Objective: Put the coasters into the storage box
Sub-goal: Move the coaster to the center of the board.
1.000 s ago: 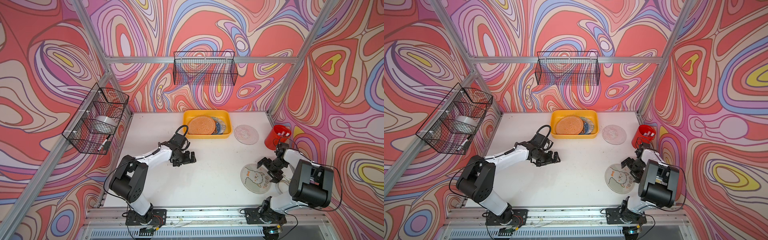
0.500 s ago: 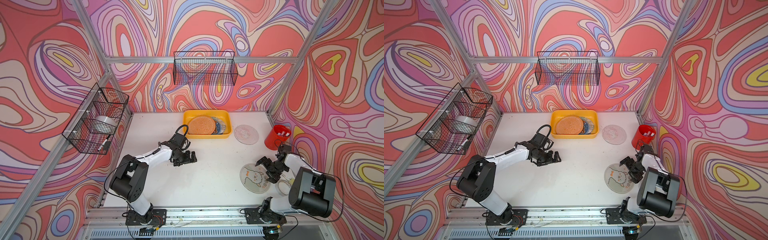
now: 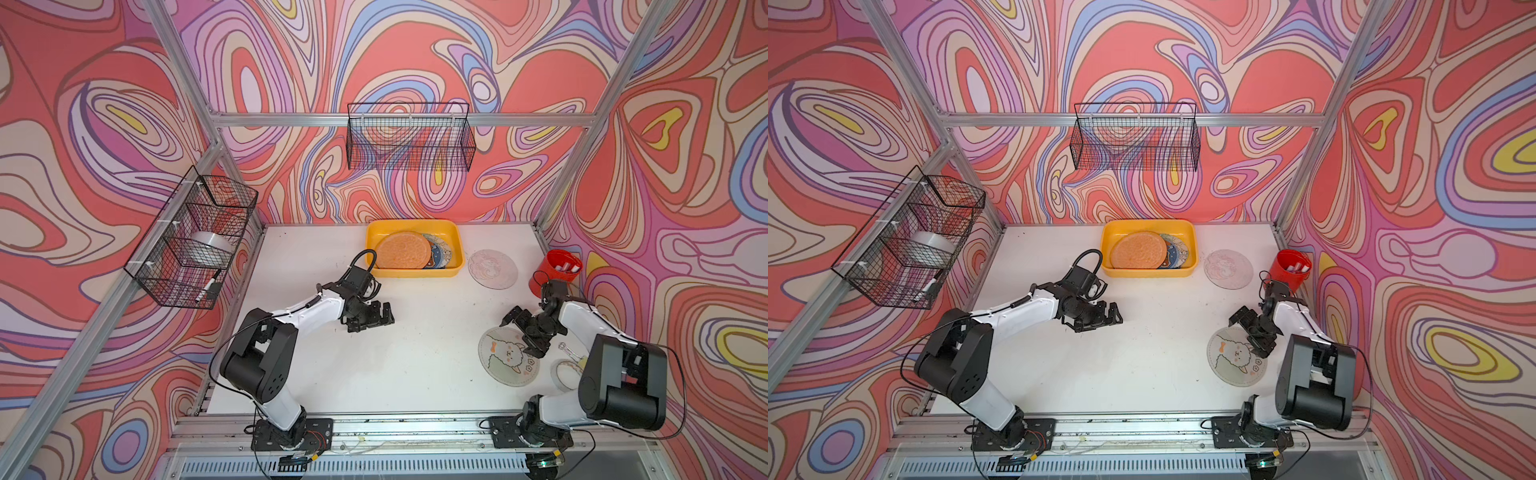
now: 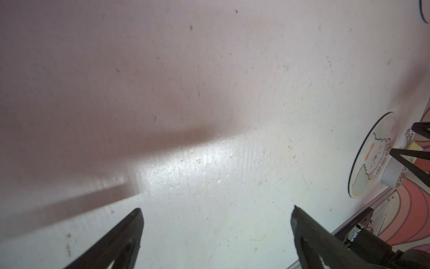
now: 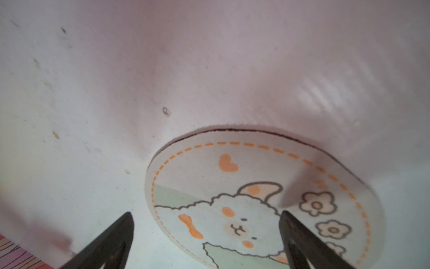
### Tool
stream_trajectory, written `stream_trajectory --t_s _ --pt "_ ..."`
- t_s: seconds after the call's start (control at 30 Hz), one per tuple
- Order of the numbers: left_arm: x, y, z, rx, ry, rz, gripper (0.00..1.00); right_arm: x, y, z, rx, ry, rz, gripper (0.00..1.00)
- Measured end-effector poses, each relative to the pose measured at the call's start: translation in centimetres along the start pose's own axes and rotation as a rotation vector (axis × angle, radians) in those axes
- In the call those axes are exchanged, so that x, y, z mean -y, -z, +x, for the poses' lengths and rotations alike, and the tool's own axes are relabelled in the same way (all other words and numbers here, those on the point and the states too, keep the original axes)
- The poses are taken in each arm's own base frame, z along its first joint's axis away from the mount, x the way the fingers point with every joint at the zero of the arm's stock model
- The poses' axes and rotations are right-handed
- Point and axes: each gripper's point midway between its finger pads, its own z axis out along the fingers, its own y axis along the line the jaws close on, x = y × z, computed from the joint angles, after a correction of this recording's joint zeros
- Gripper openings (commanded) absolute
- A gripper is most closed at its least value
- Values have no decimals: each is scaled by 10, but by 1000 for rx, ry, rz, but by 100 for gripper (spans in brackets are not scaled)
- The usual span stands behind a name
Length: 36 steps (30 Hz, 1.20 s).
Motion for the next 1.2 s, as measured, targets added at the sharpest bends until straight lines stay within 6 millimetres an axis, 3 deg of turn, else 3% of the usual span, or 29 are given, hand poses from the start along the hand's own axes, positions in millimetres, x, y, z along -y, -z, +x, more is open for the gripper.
stream_trajectory --t_s 0.2,0.57,0.77,1.0,1.2 --pt "1 2 -1 7 -6 4 100 24 11 -31 85 -33 96 98" --pt "3 8 0 23 -10 13 100 48 -11 -32 49 -51 160 98" --pt "2 10 -2 30 -6 15 100 46 -10 -30 69 -55 130 99" --pt "2 11 -3 34 -5 16 100 36 -9 -11 56 -93 30 98" --pt "3 13 -4 40 -6 20 100 9 -13 16 -5 -79 -36 98"
